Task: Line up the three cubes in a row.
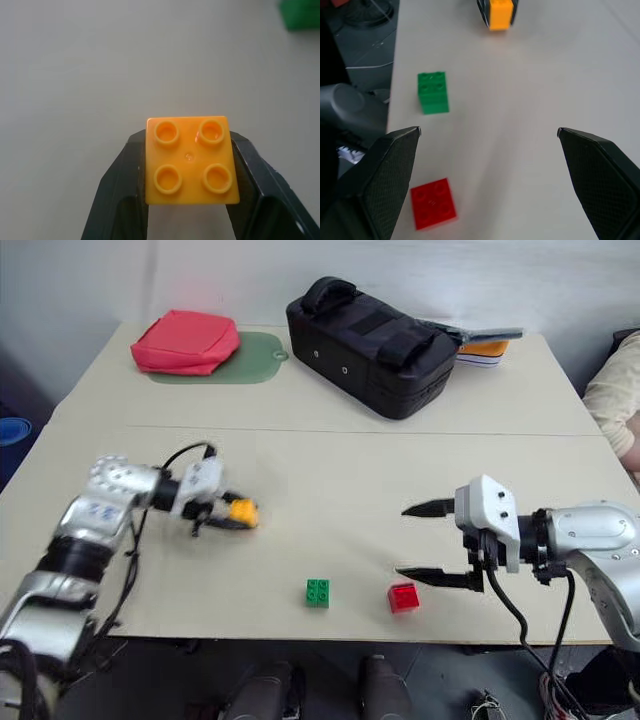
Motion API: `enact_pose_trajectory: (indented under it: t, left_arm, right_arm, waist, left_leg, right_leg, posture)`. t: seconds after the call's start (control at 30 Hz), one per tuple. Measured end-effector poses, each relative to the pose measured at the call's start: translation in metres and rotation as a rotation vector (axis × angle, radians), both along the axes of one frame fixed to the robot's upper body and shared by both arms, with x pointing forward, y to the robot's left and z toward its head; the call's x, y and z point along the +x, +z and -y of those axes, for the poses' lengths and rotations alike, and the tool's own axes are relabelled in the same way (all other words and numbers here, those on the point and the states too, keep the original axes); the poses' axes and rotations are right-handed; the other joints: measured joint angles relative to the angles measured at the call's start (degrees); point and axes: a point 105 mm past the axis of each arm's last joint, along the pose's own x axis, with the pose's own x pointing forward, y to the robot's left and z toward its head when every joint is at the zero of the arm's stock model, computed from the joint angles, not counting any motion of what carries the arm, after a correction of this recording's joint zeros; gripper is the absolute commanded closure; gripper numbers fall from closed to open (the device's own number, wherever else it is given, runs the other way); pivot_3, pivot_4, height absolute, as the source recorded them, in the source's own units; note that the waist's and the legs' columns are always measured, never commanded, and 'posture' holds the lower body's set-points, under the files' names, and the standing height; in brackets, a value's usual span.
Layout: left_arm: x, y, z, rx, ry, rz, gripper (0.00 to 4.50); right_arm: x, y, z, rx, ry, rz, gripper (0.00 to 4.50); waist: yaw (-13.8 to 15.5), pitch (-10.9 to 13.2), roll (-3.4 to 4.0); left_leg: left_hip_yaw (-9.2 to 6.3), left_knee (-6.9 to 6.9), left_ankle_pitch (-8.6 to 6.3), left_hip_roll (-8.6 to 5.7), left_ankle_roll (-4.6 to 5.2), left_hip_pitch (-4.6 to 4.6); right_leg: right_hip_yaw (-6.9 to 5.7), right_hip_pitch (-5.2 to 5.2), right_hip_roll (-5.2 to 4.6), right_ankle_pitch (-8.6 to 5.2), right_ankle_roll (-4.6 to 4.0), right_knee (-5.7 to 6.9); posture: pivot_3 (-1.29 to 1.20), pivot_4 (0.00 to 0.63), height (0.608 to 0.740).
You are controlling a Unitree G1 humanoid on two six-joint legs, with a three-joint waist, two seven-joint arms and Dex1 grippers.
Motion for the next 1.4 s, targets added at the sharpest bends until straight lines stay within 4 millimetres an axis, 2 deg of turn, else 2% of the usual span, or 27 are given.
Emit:
enact_pose_trajectory:
  t: [0.13, 0.27, 0.37, 0.47, 1.07, 1.13, 1.2, 1.37, 1.4]
  left_arm:
    - [-0.021, 0.003, -0.001, 0.013, -0.067, 0.029, 2.97]
    - [-0.045, -0.016, 0.000, 0.036, -0.086, -0.037, 2.97]
    - [-0.053, -0.018, 0.008, 0.018, -0.088, -0.053, 2.97]
    - [-0.055, -0.018, 0.014, 0.011, -0.087, -0.035, 2.97]
    - [-0.055, -0.029, 0.018, 0.029, -0.036, -0.038, 2.97]
    - [-0.057, -0.033, 0.017, 0.029, -0.032, -0.056, 2.23]
    - [-0.058, -0.035, 0.016, 0.029, -0.032, -0.064, 1.75]
    - [-0.059, -0.036, 0.016, 0.027, -0.024, -0.066, 0.17]
    - [-0.058, -0.036, 0.016, 0.027, -0.024, -0.066, 0.02]
  right_arm:
    - [-0.009, -0.007, 0.000, -0.024, 0.041, -0.026, 0.00]
    - [-0.015, -0.014, 0.003, -0.029, 0.027, -0.052, 0.00]
    - [-0.017, -0.017, 0.005, -0.036, 0.020, -0.053, 0.00]
    - [-0.020, -0.019, 0.004, -0.040, 0.027, -0.056, 0.00]
    - [-0.021, -0.020, 0.002, -0.041, 0.021, -0.049, 0.00]
    - [-0.021, -0.020, 0.002, -0.041, 0.021, -0.049, 0.00]
    - [-0.021, -0.020, 0.003, -0.041, 0.020, -0.049, 0.00]
    - [-0.021, -0.020, 0.003, -0.041, 0.020, -0.048, 0.00]
    - [-0.021, -0.020, 0.003, -0.041, 0.020, -0.048, 0.00]
  waist:
    - [0.7, 0.0, 0.00]
    - [0.2, 0.0, 0.00]
    - [0.1, 0.0, 0.00]
    - [0.1, 0.0, 0.00]
    - [0.1, 0.0, 0.00]
    - [0.1, 0.0, 0.00]
    - [0.1, 0.0, 0.01]
    - [0.1, 0.0, 0.00]
    - [0.1, 0.0, 0.01]
  left_leg:
    - [-0.13, 0.02, -0.03, -0.14, 0.14, 0.07]
    - [-0.13, -0.02, -0.05, -0.12, 0.15, 0.06]
    - [-0.14, -0.02, -0.06, -0.12, 0.16, 0.07]
    - [-0.14, -0.02, -0.07, -0.12, 0.18, 0.08]
    - [-0.13, -0.02, -0.07, -0.11, 0.19, 0.08]
    - [-0.14, -0.02, -0.07, -0.11, 0.18, 0.08]
    - [-0.14, -0.02, -0.07, -0.11, 0.18, 0.08]
    - [-0.14, -0.02, -0.08, -0.11, 0.19, 0.08]
    - [-0.14, -0.02, -0.08, -0.11, 0.19, 0.08]
  right_leg:
    - [-0.03, 0.13, -0.23, 0.01, 0.01, -0.12]
    - [-0.02, 0.11, -0.21, 0.00, 0.01, -0.11]
    - [-0.02, 0.12, -0.21, 0.00, 0.01, -0.12]
    - [-0.02, 0.12, -0.19, 0.00, 0.01, -0.11]
    - [-0.01, 0.12, -0.17, 0.00, 0.01, -0.12]
    - [-0.01, 0.11, -0.17, 0.00, 0.01, -0.12]
    - [-0.01, 0.11, -0.17, 0.00, 0.01, -0.12]
    - [-0.01, 0.12, -0.18, 0.00, 0.01, -0.13]
    - [-0.01, 0.12, -0.18, 0.00, 0.01, -0.13]
  posture:
    - [0.00, 0.150, 0.740]
    - [0.00, 0.150, 0.740]
    - [0.00, 0.150, 0.740]
    - [0.00, 0.150, 0.740]
    - [0.00, 0.150, 0.740]
    - [0.00, 0.150, 0.740]
    - [0.00, 0.150, 0.740]
    - [0.00, 0.150, 0.740]
    - [0.00, 0.150, 0.740]
